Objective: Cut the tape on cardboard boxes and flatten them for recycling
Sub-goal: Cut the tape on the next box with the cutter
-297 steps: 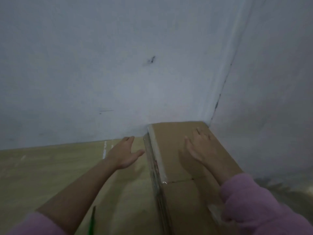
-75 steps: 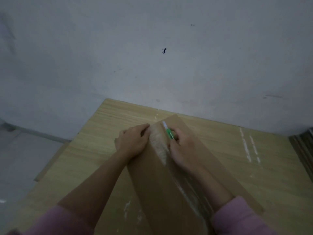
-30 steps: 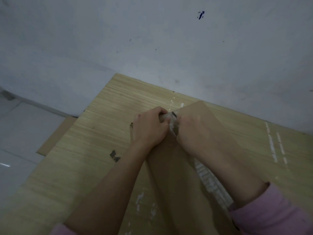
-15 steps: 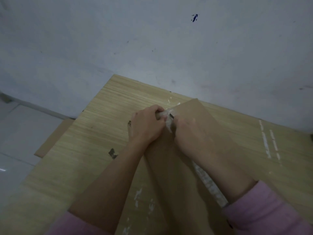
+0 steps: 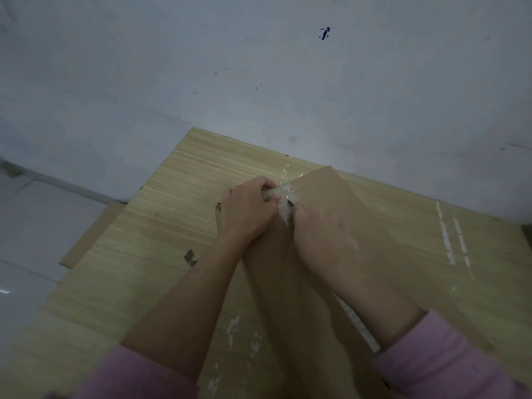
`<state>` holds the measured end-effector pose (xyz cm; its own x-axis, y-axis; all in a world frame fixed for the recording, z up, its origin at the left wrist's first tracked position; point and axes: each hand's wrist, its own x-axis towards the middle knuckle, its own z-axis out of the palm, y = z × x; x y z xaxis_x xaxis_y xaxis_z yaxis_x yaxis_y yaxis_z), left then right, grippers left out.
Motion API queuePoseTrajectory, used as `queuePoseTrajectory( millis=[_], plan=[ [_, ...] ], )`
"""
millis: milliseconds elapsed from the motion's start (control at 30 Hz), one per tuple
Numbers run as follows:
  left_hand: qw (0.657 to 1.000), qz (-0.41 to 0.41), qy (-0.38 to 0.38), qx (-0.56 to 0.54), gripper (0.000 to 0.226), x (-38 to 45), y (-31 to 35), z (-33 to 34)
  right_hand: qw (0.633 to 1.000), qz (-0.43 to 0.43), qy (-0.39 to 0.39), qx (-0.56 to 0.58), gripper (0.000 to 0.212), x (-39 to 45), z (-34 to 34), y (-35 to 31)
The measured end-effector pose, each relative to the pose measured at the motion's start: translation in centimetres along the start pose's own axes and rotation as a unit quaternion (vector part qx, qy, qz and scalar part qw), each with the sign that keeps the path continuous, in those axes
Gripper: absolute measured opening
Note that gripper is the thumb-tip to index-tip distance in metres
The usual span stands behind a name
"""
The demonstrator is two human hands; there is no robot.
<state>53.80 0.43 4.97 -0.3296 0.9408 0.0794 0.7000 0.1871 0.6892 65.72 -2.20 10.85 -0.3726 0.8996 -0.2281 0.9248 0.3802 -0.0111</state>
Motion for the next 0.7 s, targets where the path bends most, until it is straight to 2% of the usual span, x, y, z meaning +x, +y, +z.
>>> queuePoseTrajectory(
  millis=[333, 500, 700],
  plan=[
    [1.0, -0.003, -0.005, 0.014, 0.02, 0.3, 0.0, 0.2, 1.0, 0.012, -0.002, 0.019, 0.03, -1.3, 0.9, 0.9],
    [1.0, -0.001, 0.001, 0.023, 0.02, 0.5, 0.0, 0.2, 1.0, 0.01, 0.014, 0.022, 0.033, -1.7, 1.0, 1.1],
    [0.999, 0.005, 0.007, 0.034, 0.021, 1.7, -0.2, 0.4, 0.999, 0.031, -0.009, 0.016, 0.036, -3.5, 1.5, 2.2]
  ],
)
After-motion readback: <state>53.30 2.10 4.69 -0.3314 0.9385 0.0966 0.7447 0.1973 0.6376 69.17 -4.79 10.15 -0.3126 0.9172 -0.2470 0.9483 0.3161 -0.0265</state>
